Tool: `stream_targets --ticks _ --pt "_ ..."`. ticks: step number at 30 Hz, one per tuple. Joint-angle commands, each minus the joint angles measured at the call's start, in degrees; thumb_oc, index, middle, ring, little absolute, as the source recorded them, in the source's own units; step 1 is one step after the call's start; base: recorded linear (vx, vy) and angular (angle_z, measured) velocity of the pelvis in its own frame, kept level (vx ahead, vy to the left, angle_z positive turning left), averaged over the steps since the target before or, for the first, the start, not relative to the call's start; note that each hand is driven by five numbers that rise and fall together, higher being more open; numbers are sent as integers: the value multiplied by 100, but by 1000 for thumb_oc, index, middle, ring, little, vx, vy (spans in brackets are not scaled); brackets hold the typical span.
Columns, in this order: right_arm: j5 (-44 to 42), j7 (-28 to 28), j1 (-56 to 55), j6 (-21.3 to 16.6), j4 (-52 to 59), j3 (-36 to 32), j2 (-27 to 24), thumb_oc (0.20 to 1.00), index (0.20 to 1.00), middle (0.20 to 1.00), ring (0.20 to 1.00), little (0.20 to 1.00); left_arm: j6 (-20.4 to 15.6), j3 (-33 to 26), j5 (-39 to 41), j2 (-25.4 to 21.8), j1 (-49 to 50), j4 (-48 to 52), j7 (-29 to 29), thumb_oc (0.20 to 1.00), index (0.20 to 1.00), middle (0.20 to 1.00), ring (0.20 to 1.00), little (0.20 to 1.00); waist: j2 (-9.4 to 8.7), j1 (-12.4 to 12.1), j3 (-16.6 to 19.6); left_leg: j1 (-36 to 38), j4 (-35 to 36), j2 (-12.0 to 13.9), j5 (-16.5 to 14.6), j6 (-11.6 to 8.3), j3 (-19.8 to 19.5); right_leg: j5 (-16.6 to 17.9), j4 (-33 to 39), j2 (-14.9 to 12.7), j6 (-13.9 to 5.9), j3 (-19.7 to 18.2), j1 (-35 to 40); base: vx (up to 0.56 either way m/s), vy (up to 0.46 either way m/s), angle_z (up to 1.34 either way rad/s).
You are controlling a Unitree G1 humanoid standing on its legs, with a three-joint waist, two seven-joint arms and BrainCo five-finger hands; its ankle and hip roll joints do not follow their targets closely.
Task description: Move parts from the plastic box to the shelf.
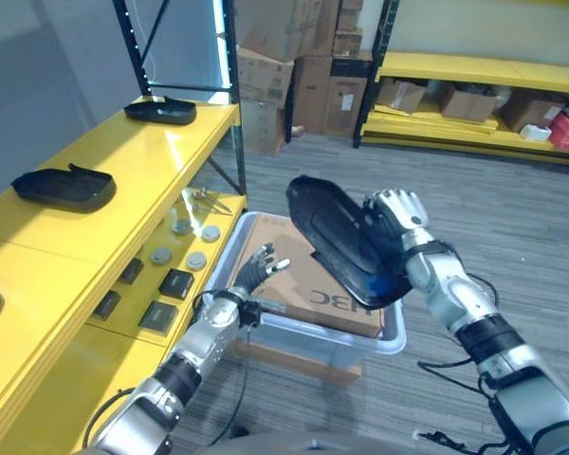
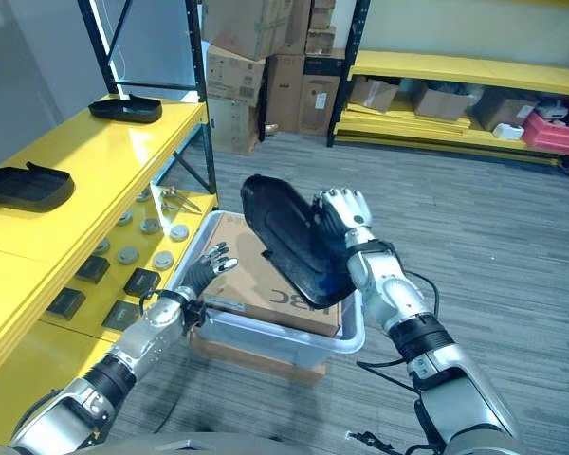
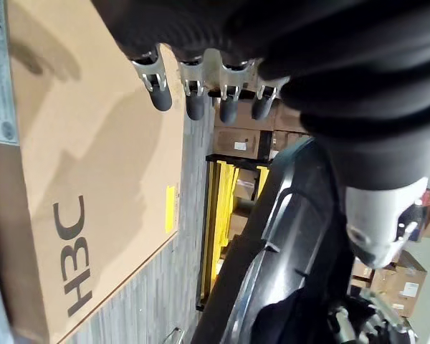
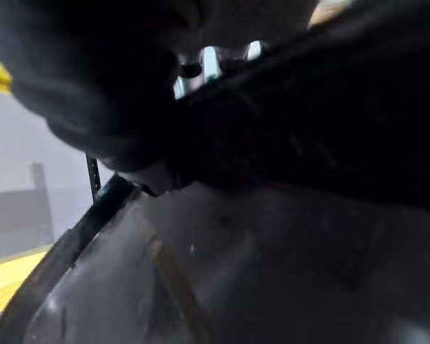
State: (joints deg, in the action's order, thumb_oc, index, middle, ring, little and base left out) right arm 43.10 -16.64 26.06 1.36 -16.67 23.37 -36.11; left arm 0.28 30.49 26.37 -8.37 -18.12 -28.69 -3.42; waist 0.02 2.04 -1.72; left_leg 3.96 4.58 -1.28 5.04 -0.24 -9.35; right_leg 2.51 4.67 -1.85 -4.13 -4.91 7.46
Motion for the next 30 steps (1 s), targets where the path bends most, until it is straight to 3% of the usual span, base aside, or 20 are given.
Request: stream_targets --ticks 1,8,20,21,22,23,30 --pt "-62 -38 335 -209 68 195 194 200 200 200 200 200 -151 404 217 246 -440 -549 56 1000 1000 1000 1000 1000 -236 -223 674 -36 -176 -9 -342 113 202 -40 -493 -123 -186 -81 -302 4 -8 3" --pt "-143 60 469 -342 409 500 553 200 200 200 200 200 -99 468 454 355 -550 -640 -17 1000 1000 1000 1000 1000 -210 -211 709 -10 -153 -5 -326 112 184 -53 -506 -119 -177 -64 -285 0 0 0" --pt "-973 526 -29 -812 1468 1074 1152 200 200 200 200 200 -324 100 2053 536 -582 -4 -217 1000 1000 1000 1000 1000 -216 -168 654 -15 -121 -8 -281 104 180 -58 -539 -137 -174 -56 -319 0 0 0" --pt "-1135 551 -162 -834 1490 1102 1248 200 200 200 200 200 -365 45 2128 544 -577 59 -265 831 831 831 831 831 -214 -164 630 -18 -127 -6 -281 106 180 -59 -548 -137 -175 -60 -327 0 0 0" --pt "-1136 551 -164 -834 1491 1103 1249 200 200 200 200 200 -364 46 2129 542 -573 62 -267 479 479 479 479 479 -215 -162 632 -18 -128 -6 -281 106 180 -60 -549 -137 -175 -59 -327 0 0 0" --pt "-1327 582 -347 -865 1523 1163 1374 200 200 200 200 200 -436 -41 2256 560 -547 122 -309 200 200 200 200 200 -210 -152 591 -31 -138 -6 -276 107 184 -64 -555 -136 -170 -68 -341 0 0 0" --pt "-1954 461 -935 -949 1774 1071 1556 200 200 200 200 200 -832 -506 2275 514 -356 344 -585 200 200 200 200 200 -209 -114 490 -49 -172 -4 -277 110 233 -58 -585 -125 -167 -105 -397 0 -3 -2"
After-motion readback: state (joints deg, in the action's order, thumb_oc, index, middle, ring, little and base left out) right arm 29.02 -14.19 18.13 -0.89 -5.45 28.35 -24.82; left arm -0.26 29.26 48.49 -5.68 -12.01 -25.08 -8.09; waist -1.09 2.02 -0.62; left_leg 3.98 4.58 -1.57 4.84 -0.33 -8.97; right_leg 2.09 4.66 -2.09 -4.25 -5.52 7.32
